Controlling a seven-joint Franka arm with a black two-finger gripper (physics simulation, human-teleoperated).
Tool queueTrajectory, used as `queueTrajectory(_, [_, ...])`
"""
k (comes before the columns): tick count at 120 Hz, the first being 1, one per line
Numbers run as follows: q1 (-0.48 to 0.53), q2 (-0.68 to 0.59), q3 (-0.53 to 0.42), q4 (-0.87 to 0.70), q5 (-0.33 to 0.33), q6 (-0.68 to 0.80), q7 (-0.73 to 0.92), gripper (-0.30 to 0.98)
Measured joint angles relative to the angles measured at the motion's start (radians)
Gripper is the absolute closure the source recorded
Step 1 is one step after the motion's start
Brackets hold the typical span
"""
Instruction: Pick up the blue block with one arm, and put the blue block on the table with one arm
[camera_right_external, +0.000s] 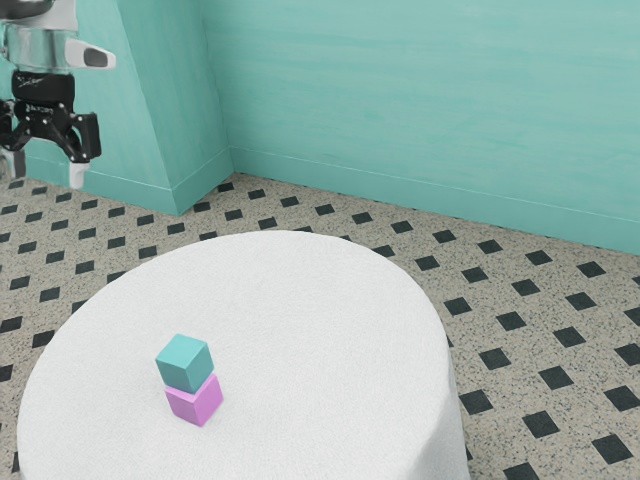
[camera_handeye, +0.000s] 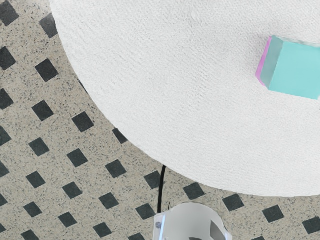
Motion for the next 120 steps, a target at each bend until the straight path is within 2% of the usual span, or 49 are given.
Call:
queueTrajectory(12, [0.010,0.028,-0.044,-0.008,0.009,0.180,-0.014,0.00])
queueTrajectory(23, [-0.012,0.047,-0.071,-0.047,-0.020,0.288,-0.038,0.00])
queueTrajectory(36, [-0.025,-0.102,-0.097,-0.431,-0.059,0.492,-0.075,0.00])
queueTrajectory(43, [-0.020,-0.134,-0.126,-0.571,-0.071,0.606,-0.093,0.00])
queueTrajectory(59, [-0.018,-0.179,-0.156,-0.764,-0.093,0.836,-0.123,0.00])
queueTrajectory(68, [-0.018,-0.202,-0.175,-0.819,-0.095,0.929,-0.101,0.00])
queueTrajectory(78, [-0.019,-0.227,-0.193,-0.850,-0.102,0.972,-0.059,0.00])
queueTrajectory(120, [-0.018,-0.354,-0.242,-1.027,-0.189,0.971,0.072,0.00])
